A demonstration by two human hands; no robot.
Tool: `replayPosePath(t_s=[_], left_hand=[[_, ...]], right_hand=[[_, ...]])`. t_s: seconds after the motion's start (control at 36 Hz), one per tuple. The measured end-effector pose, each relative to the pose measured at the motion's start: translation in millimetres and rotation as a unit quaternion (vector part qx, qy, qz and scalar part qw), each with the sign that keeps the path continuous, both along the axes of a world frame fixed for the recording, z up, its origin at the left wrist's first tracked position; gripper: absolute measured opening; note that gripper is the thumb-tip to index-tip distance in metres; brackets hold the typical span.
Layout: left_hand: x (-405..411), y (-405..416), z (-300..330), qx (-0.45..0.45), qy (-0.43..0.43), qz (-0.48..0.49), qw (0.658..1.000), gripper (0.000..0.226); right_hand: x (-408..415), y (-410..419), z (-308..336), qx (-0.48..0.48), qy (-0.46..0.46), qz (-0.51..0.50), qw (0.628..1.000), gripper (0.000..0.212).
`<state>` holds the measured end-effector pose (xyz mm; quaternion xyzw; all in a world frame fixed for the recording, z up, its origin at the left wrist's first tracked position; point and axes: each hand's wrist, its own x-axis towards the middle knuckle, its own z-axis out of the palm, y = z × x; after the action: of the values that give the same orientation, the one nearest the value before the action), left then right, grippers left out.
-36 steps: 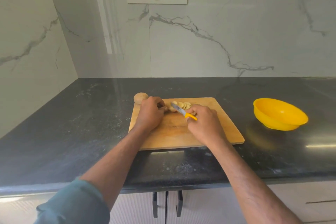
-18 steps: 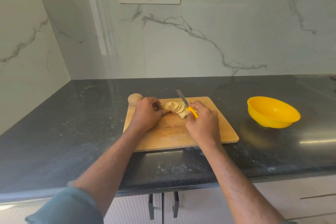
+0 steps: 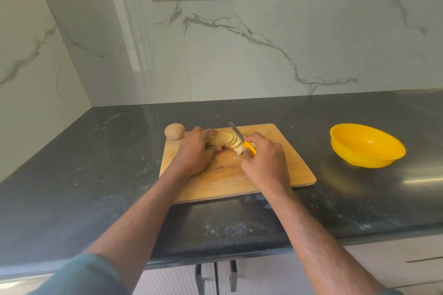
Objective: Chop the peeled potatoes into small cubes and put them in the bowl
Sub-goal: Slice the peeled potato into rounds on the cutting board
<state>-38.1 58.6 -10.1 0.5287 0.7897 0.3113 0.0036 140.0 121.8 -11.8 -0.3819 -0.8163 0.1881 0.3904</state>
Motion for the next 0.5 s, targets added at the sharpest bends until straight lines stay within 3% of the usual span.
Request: replayPosePath(t_s=[0.39,0.5], left_hand=[[-3,0,-5,0.034,-0.037,0.023,0.998,0.062],[0,-2,-4,0.054,-0.035,0.026,0.998,0.066]], right_hand=[[7,21,6,-0.066,0.033,0.016,0.997,0.019],[15,40,16,-0.024,0.014,0.006,1.000,0.021]])
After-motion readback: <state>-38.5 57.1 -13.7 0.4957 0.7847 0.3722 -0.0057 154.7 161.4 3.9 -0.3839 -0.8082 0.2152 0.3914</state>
